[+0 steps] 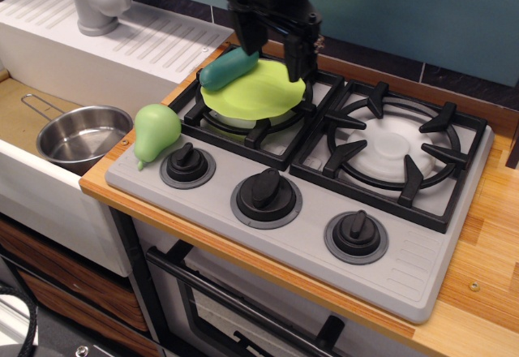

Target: Put cucumber on plate and pear in pot or pan in sink

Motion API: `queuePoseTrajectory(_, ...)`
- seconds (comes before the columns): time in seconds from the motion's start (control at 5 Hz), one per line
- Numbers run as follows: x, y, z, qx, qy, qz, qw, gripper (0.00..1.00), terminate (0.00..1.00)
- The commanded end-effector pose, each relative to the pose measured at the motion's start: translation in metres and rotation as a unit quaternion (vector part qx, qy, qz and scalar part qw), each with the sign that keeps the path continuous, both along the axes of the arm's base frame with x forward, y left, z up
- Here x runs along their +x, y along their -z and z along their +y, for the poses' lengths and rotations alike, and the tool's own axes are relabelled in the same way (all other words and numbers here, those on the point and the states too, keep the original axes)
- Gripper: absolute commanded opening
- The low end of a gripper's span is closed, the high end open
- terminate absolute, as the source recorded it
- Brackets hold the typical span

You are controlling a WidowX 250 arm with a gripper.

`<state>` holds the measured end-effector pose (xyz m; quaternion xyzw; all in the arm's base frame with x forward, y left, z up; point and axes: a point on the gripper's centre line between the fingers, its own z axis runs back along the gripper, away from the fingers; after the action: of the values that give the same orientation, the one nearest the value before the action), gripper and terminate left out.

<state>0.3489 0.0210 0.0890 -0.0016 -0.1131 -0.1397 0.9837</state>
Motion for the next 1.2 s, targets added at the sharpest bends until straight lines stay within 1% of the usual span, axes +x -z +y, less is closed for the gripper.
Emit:
queuePoseTrajectory(0.0,0.010,-0.022,-0.002,0.002,0.002,-0.036,0.9994,1.00,0.00)
queuePoseTrajectory(0.2,-0.003,-0.045,0.017,0.014,0.003,-0.025,0.9996,1.00,0.00)
queuePoseTrajectory(0.4,-0.016,-0.055,0.043,0.029,0.011,-0.034,0.9989,1.00,0.00)
queuePoseTrajectory(0.6,-0.025,-0.050,0.056,0.027,0.015,-0.047,0.9984,1.00,0.00)
queuePoseTrajectory(0.8,-0.030,-0.038,0.070,0.026,0.015,-0.067,0.9973,1.00,0.00)
queuePoseTrajectory(1.0,-0.036,-0.026,0.084,0.029,-0.015,-0.074,0.9967,1.00,0.00)
